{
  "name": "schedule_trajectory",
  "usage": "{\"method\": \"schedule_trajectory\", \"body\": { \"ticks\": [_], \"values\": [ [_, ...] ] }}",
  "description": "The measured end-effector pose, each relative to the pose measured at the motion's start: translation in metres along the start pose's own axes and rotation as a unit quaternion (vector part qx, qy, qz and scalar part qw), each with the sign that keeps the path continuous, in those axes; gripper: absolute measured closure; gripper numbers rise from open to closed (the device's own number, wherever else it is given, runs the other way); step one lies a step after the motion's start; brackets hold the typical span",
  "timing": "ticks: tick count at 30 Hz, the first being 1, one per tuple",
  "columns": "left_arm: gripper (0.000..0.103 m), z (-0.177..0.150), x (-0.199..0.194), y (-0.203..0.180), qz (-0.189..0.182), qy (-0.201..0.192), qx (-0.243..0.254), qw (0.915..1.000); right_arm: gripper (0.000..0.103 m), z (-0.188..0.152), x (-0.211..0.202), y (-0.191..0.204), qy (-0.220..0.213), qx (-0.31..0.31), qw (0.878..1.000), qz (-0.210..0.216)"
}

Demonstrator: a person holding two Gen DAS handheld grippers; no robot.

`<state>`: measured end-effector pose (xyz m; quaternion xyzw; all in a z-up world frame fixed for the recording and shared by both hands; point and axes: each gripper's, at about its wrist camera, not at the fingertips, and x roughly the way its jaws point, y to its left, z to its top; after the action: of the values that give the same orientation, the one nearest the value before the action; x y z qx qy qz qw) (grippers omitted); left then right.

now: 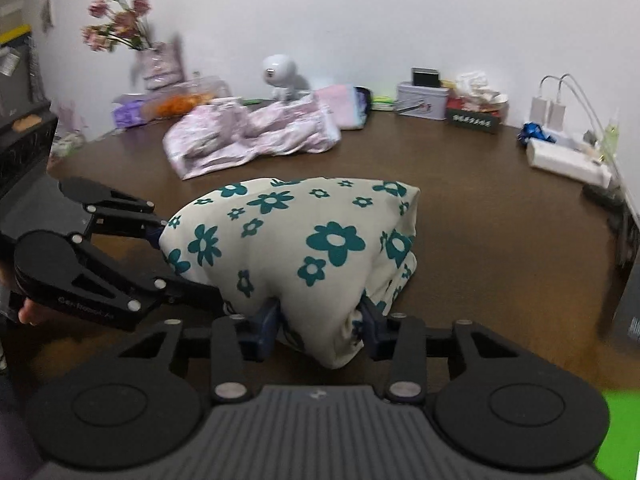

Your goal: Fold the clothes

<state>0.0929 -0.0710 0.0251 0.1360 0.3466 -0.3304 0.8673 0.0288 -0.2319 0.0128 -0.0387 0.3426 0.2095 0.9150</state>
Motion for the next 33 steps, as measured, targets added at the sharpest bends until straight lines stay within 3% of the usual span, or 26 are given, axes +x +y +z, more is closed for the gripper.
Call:
{"method": "schedule_trajectory", "body": {
  "ticks": [4,11,19,27,31,33],
  "values": [
    [0.061,0.044,0.05,0.025,0.015,0.011,0.021,0.9996,0.061,0.04,0.044,-0.028,0.021,-0.001,0.998,-0.053],
    [0.061,0.111,0.131,0.082,0.029,0.009,-0.004,0.9995,0.059,0.115,0.128,-0.092,0.037,0.045,0.991,-0.118],
    [0.062,0.153,0.178,0.12,0.055,0.008,-0.015,0.9984,0.061,0.149,0.194,-0.14,0.029,0.073,0.985,-0.151],
    [0.055,0.156,0.17,0.13,0.091,0.01,-0.044,0.9948,0.06,0.155,0.195,-0.142,0.005,0.065,0.985,-0.162],
    [0.054,0.149,0.134,0.122,0.113,-0.002,-0.071,0.9911,0.049,0.156,0.163,-0.131,-0.017,0.059,0.982,-0.179],
    [0.053,0.141,0.102,0.11,0.095,-0.022,-0.083,0.9917,0.041,0.155,0.137,-0.12,-0.039,0.06,0.981,-0.179]
  ]
}}
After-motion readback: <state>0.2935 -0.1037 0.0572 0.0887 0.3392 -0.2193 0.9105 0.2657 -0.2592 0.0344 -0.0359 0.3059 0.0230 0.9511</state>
